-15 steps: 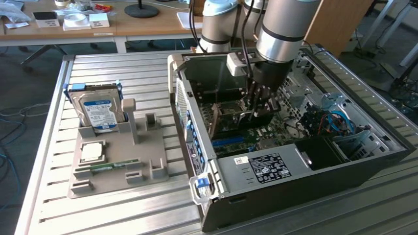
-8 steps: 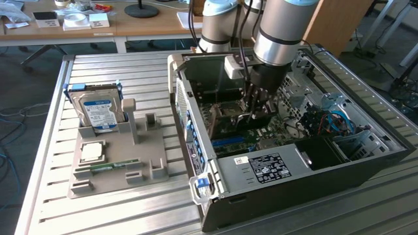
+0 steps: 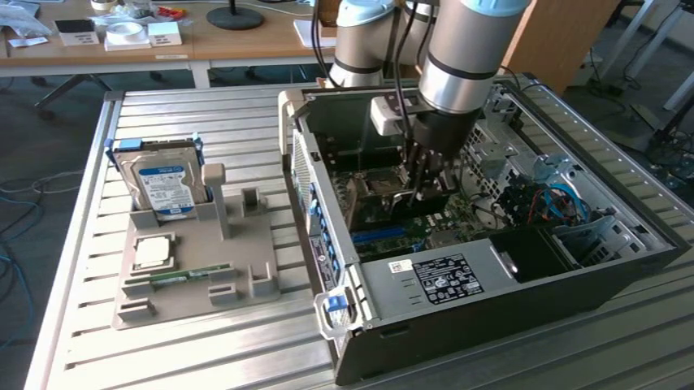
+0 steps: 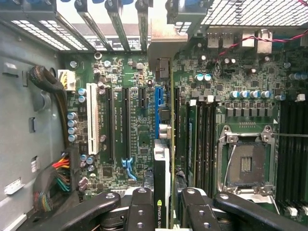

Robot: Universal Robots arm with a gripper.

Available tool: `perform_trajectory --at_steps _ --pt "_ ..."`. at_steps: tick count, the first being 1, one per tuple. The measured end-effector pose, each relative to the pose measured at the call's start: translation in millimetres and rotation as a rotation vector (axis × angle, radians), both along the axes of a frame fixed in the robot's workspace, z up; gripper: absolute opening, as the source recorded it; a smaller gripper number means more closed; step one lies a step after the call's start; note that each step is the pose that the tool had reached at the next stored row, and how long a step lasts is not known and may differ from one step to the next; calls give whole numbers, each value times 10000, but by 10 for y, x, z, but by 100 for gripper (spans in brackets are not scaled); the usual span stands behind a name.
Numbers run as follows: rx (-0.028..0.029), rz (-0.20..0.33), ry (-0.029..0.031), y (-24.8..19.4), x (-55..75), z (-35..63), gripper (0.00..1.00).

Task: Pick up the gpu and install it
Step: 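Insert the gpu into the slot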

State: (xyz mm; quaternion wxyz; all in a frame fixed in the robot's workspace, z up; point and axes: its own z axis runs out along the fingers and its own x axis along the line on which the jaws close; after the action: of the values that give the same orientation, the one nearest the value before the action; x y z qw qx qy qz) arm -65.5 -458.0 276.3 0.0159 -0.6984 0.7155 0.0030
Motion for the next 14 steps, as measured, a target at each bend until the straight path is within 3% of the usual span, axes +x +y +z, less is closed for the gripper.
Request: perform_trajectory --at_steps 14 --pt "-1 0 0 -18 -78 -32 27"
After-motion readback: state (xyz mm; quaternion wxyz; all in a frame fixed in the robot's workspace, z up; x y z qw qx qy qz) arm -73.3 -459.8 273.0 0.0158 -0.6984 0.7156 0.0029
